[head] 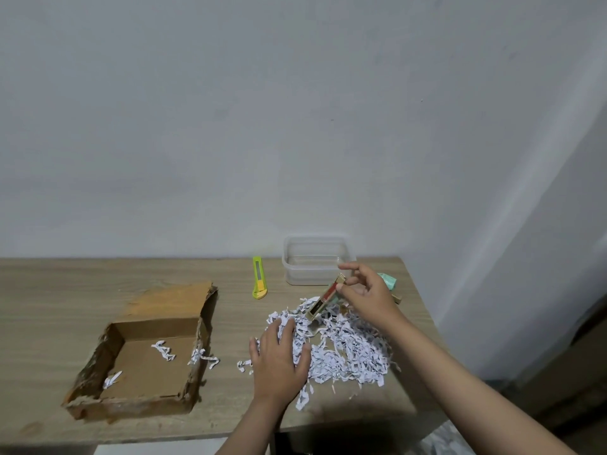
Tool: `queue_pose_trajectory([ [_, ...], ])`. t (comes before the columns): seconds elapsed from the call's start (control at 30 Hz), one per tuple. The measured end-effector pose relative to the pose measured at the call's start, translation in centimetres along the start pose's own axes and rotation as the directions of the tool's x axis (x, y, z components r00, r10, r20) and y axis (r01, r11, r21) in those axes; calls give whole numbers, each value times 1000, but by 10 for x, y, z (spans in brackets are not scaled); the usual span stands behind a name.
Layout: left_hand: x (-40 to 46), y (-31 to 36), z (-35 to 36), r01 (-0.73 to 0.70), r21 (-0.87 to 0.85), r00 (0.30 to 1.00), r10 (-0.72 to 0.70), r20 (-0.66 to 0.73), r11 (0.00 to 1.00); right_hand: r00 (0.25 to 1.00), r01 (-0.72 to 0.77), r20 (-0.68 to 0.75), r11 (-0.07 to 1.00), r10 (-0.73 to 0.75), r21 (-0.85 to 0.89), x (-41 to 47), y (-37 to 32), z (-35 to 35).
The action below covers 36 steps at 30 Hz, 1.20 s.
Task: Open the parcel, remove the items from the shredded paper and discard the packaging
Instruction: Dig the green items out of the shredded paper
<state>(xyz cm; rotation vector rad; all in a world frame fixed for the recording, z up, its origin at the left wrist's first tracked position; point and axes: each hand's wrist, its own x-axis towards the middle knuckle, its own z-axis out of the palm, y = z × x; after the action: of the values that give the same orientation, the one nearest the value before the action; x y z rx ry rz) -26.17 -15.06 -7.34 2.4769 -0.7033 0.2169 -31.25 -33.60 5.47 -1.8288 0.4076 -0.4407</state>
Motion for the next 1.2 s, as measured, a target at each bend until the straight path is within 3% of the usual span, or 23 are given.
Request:
queue_pose_trajectory([
  [0.2,-5,4,-8,-32,-28,999,31,-17,999,998,-28,49,992,34,-123,-10,-5,-11],
  [0.3,-8,4,-12,-10,-51,999,9,-30,999,997,-61,-62,986,52,-154,-14,1,-17],
  [0.4,-8,4,-13,9,-114,1000,-11,-20,993,977,-146,-168,987,134,-63,-13,9,-27],
  [0.6,-2,1,-18,55,-390,997,-28,75,919,949,-202,-259,978,181,-57,-15,20,-55],
  [0.73,5,-4,-19,99,-400,981,-23,192,911,933,-256,-289,960,215,-112,-21,37,-73],
  [0.83,9,-2,-20,130,-417,972,-34,231,899,885,-303,-380,953,268,-32,-28,48,-80],
  [1.0,12,10,-25,56,-426,997,-31,64,903,773,-356,-542,933,329,59,-36,72,-91],
  [1.2,7,11,-21,64,-237,992,-88,-89,969,681,-430,-631,900,372,66,-43,86,-81],
])
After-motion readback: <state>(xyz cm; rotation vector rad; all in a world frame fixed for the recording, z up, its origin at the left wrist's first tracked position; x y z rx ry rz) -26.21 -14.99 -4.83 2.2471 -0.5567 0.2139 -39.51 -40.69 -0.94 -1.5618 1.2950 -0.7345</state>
